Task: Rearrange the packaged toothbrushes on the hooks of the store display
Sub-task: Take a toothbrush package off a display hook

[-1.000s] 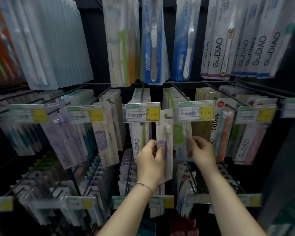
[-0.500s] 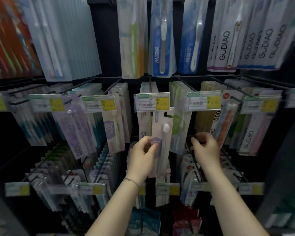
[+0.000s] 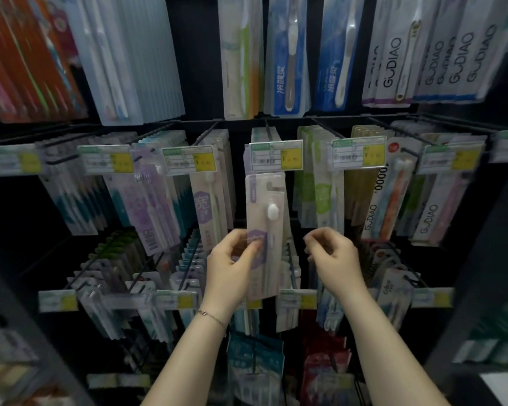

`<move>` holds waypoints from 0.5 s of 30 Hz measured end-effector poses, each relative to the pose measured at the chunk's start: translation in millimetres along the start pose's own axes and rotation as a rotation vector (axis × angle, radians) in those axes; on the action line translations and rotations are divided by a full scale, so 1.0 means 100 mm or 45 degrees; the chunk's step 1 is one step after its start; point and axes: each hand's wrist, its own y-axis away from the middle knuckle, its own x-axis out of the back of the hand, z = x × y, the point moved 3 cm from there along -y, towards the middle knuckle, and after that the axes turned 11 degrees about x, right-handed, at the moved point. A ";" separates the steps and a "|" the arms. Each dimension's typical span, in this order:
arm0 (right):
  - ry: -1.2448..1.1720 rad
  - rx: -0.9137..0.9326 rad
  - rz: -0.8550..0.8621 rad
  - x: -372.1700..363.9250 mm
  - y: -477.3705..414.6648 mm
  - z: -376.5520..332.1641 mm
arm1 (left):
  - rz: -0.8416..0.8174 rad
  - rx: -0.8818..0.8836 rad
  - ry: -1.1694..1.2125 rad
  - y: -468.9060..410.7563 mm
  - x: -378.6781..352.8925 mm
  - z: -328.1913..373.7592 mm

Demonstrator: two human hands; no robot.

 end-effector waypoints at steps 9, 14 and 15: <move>-0.058 0.066 -0.263 -0.38 0.26 -0.16 | -0.032 0.057 0.028 0.23 0.15 -0.04; -0.116 0.091 -0.274 -0.56 0.33 -0.25 | -0.030 0.113 0.066 0.27 0.31 -0.07; -0.121 0.096 -0.271 -0.60 0.34 -0.25 | -0.024 0.121 0.066 0.26 0.34 -0.08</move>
